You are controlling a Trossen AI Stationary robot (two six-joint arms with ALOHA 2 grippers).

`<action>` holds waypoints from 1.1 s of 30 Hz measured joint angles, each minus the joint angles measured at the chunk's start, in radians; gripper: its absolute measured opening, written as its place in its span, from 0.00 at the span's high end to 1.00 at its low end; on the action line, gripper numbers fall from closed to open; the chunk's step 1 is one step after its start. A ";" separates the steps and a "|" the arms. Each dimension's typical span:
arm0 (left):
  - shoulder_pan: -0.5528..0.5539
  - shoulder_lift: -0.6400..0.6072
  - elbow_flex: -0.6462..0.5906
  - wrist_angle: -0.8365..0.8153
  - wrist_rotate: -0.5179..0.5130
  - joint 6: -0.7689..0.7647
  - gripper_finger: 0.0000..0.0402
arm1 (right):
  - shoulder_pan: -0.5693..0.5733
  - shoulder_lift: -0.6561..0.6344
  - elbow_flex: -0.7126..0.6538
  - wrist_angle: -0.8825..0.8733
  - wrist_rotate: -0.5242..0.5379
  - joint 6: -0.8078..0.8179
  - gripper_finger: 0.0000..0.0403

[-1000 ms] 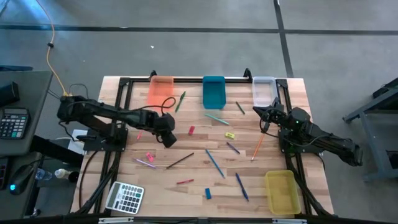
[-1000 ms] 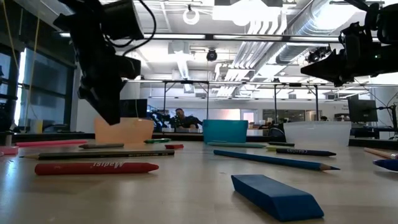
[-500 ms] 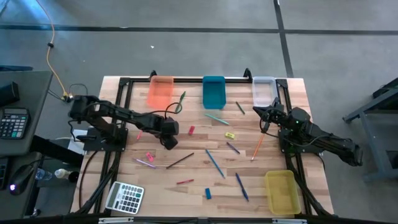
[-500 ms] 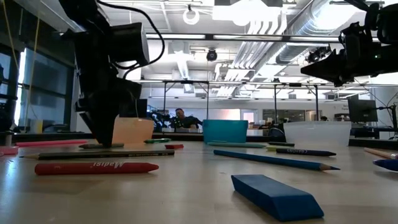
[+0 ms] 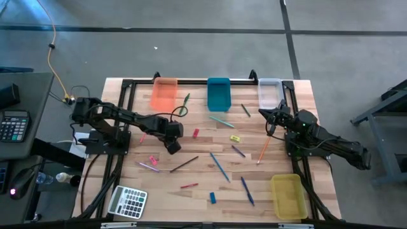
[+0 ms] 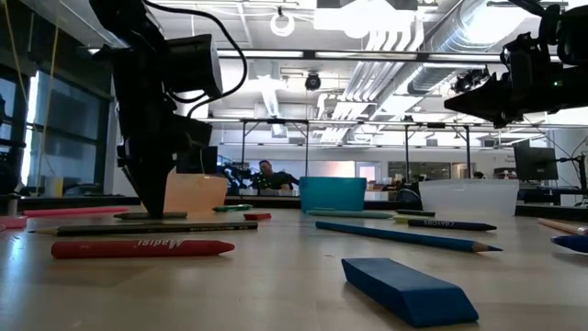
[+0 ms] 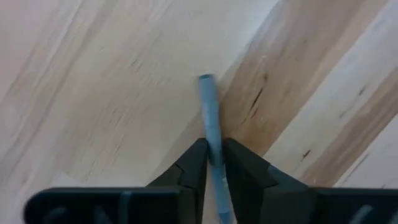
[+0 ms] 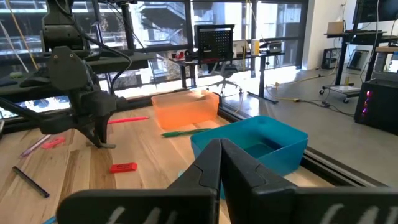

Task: Sort crayons/erasers/pens/pencils in bins
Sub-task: Put the gray crayon into the orange bin

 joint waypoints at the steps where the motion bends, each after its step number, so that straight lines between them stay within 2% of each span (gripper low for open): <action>1: 0.002 0.000 0.000 -0.001 0.003 0.011 0.92 | 0.000 0.000 0.000 0.000 0.000 0.000 1.00; 6: 0.026 -0.001 0.001 -0.008 0.044 0.026 0.98 | 0.000 0.000 0.000 0.000 0.000 0.000 1.00; 13: 0.038 -0.020 -0.002 -0.013 0.065 0.044 0.97 | 0.000 0.000 0.000 0.000 0.000 0.000 1.00; 23: 0.044 -0.128 0.007 -0.033 0.062 0.027 0.97 | 0.000 0.000 0.000 0.000 0.000 0.000 1.00; 26: 0.056 -0.163 0.048 -0.082 0.040 0.041 0.97 | 0.000 0.000 0.000 0.000 0.000 0.000 1.00; 33: 0.132 -0.245 0.172 -0.200 -0.096 0.143 0.97 | 0.000 0.000 0.000 0.000 0.000 0.000 1.00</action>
